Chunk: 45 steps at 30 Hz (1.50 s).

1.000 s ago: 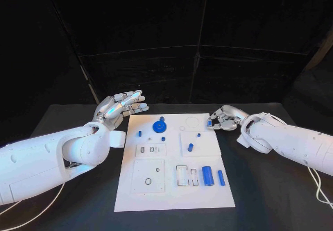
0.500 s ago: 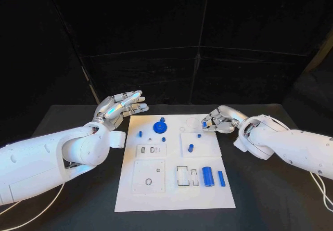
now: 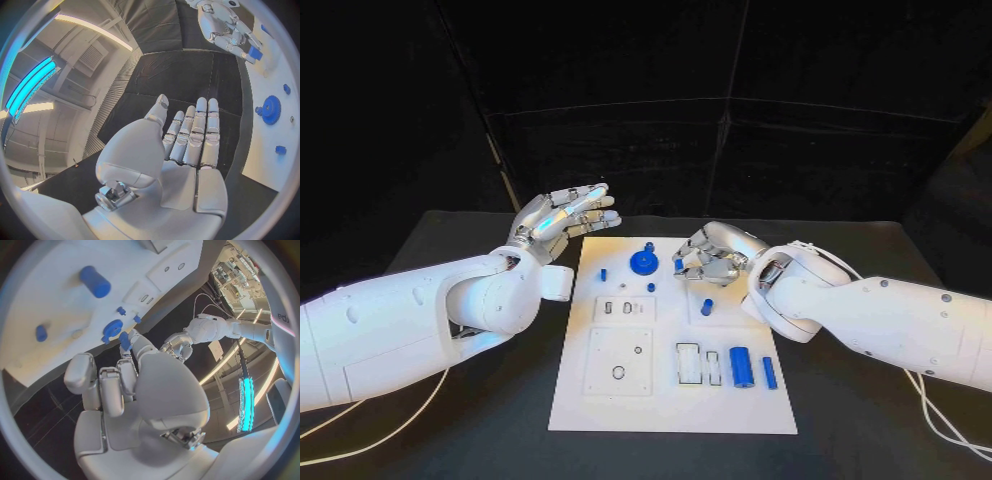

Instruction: Assemble the parts on the task board

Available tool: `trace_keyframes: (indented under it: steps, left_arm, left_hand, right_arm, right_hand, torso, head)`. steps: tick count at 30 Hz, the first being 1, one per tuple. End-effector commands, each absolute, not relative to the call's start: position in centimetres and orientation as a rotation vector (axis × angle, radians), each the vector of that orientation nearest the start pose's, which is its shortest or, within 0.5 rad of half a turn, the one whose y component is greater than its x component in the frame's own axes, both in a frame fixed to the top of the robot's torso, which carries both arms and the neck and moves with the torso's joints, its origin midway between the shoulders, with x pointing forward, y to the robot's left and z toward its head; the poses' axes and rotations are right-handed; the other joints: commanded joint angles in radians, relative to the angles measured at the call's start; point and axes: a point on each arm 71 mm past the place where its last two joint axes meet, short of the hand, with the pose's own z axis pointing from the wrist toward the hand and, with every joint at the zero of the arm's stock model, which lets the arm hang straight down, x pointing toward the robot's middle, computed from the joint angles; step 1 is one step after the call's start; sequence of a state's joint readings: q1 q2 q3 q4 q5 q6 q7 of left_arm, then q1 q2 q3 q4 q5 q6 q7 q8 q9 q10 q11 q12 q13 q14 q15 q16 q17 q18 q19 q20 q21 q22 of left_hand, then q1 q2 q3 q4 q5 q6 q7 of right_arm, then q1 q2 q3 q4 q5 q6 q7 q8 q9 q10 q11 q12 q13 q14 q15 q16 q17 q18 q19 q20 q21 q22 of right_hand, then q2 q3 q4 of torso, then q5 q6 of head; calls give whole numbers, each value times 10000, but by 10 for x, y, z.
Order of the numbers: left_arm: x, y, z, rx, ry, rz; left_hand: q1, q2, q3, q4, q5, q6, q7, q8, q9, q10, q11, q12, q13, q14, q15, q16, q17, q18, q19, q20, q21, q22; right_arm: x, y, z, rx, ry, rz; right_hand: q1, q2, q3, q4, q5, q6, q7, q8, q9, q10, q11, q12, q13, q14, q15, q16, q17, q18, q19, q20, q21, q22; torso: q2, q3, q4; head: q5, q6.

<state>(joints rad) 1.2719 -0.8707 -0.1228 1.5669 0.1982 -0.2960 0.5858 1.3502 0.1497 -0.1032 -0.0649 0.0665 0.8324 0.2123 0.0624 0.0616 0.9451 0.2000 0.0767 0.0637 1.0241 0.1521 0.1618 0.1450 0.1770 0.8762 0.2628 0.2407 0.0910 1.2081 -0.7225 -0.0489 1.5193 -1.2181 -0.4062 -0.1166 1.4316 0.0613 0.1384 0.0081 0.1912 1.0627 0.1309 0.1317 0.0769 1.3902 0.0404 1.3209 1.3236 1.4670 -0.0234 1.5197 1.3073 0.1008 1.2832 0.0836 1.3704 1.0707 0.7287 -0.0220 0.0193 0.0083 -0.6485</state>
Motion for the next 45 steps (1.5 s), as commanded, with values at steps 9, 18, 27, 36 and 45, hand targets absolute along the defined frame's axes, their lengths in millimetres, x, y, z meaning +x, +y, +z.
trace_keyframes:
  steps: [9,18,27,36,45]
  left_arm:
    - [487,212,-159,-11667,12239,-16903]
    - [488,209,-158,-11640,12267,-16959]
    - [488,209,-158,-11635,12286,-16982]
    - [489,208,-158,-11645,12321,-16989]
    - [489,207,-158,-11642,12347,-17022]
  left_hand:
    - [-17,27,23,-21,-5,18,476,-7,1,-12,62,-56,-9,65,34,-64,12,46,42,4,-21,-13]
    - [-17,27,23,-21,-5,18,476,-7,1,-12,62,-56,-9,65,34,-64,12,46,42,4,-21,-13]
    - [-17,27,23,-21,-5,18,476,-7,1,-12,62,-56,-9,65,34,-64,12,46,42,4,-21,-13]
    - [-17,27,23,-21,-5,18,476,-7,1,-12,62,-56,-9,65,34,-64,12,46,42,4,-21,-13]
    - [-17,27,23,-21,-5,18,476,-7,1,-12,62,-56,-9,65,34,-64,12,46,42,4,-21,-13]
  right_arm:
    - [483,-86,-188,-539,16985,7998]
    - [477,-66,-197,-1074,17094,7986]
    - [471,-59,-209,-1216,17312,7962]
    - [466,-58,-221,-1193,17592,7943]
    - [464,-57,-228,-1145,17681,7996]
  right_hand:
    - [-68,-47,158,-1,-96,172,-111,57,49,-22,-39,-54,-134,768,-87,2,1345,-30,-8,-43,40,-28]
    - [-103,-78,187,-5,-91,172,-108,58,49,-38,-39,-80,-158,769,-87,3,1352,-29,-12,-43,34,-37]
    - [-133,-85,206,2,-88,170,-105,57,48,-54,-37,-106,-181,769,-87,4,1353,-27,-16,-43,29,-45]
    - [-171,-109,226,7,-84,171,-106,58,47,-48,-36,-102,-175,768,-86,0,1347,-27,-16,-42,27,-46]
    - [-192,-129,236,7,-84,171,-108,58,47,-44,-36,-100,-172,765,-86,-5,1335,-23,-29,-42,16,-70]
  torso:
    - [-17,-19,-10]
    - [-20,-3,-6]
    - [-28,11,-21]
    - [-23,7,-31]
    - [-26,6,-7]
  head:
    - [289,-187]
    - [349,-276]
    - [396,-336]
    - [376,-414]
    - [334,-431]
